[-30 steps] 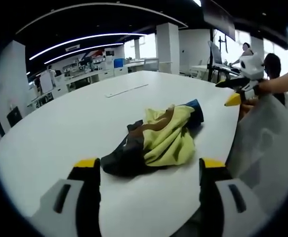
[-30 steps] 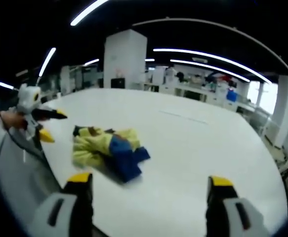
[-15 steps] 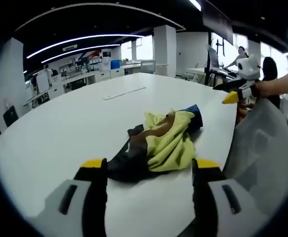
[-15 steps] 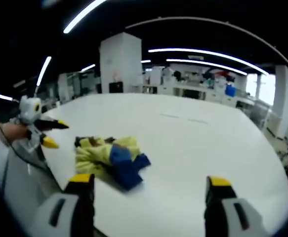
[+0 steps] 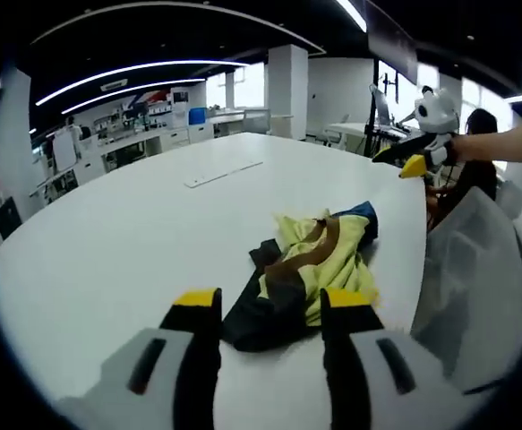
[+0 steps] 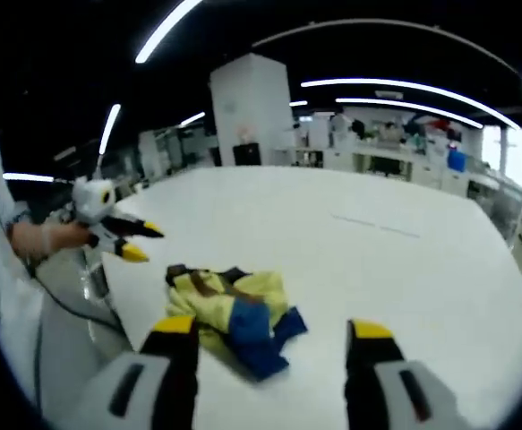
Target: Fold the garment on the visible template until the final outline fits inside the template.
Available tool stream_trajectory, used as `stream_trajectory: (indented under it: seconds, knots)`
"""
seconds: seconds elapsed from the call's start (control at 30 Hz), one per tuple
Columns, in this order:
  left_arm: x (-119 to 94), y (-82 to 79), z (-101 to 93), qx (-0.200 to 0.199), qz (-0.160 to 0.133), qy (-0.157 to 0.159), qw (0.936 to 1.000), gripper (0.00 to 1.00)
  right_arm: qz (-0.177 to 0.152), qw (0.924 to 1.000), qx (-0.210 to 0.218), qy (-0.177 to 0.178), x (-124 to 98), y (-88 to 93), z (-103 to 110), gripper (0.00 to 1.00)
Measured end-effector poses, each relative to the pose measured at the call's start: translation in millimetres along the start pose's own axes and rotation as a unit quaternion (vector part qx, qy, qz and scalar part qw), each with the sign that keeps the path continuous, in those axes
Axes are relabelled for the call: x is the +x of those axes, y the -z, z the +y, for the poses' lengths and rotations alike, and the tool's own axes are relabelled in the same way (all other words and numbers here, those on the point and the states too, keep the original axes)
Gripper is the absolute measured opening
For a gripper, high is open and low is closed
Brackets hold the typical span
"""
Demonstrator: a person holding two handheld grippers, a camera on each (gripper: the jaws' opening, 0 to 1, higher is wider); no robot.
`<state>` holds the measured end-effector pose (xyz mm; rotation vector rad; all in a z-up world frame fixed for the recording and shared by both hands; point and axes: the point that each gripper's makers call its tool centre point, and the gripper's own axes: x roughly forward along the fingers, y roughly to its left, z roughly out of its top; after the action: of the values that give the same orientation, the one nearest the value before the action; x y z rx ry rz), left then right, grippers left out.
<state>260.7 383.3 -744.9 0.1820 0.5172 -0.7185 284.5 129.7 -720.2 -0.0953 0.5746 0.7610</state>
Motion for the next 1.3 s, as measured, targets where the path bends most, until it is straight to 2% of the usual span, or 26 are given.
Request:
stream_trajectory:
  seconds: [0.17,0.3,0.53,0.67,0.73,0.8,0.93,1.13,1.3]
  knots:
    - [14,16.9,-2.2,0.008,0.038,0.031,0.9987,0.3,0.03,0.9989,0.0,-0.037,16,7.7,9,0.44]
    - [22,28.4,-2.7,-0.001,0.059,0.047,0.9972,0.24,0.052,0.9968,0.009,-0.061,27,15.5,13,0.4]
    - [27,36.7,-0.1,-0.011,0.076,0.058,0.9954,0.14,0.068,0.9936,0.024,-0.087,40,21.0,19,0.26]
    - [29,41.2,-0.2,-0.008,0.086,0.064,0.9942,0.12,0.092,0.9911,0.036,-0.089,47,33.7,11,0.22]
    - [29,41.8,0.2,-0.007,0.088,0.066,0.9939,0.11,0.104,0.9882,0.051,-0.1,45,39.2,14,0.17]
    - [31,43.0,1.3,-0.009,0.089,0.069,0.9936,0.09,0.107,0.9868,0.065,-0.103,49,43.0,8,0.18]
    - [31,44.4,-1.0,-0.01,0.094,0.072,0.9929,0.08,0.114,0.9831,0.085,-0.116,51,48.1,10,0.16]
    - [33,47.2,-2.7,-0.008,0.1,0.075,0.9921,0.05,0.114,0.983,0.08,-0.119,49,49.9,13,0.01]
    - [33,46.8,-3.3,-0.009,0.1,0.073,0.9923,0.0,0.101,0.9851,0.079,-0.115,46,48.4,11,0.0]
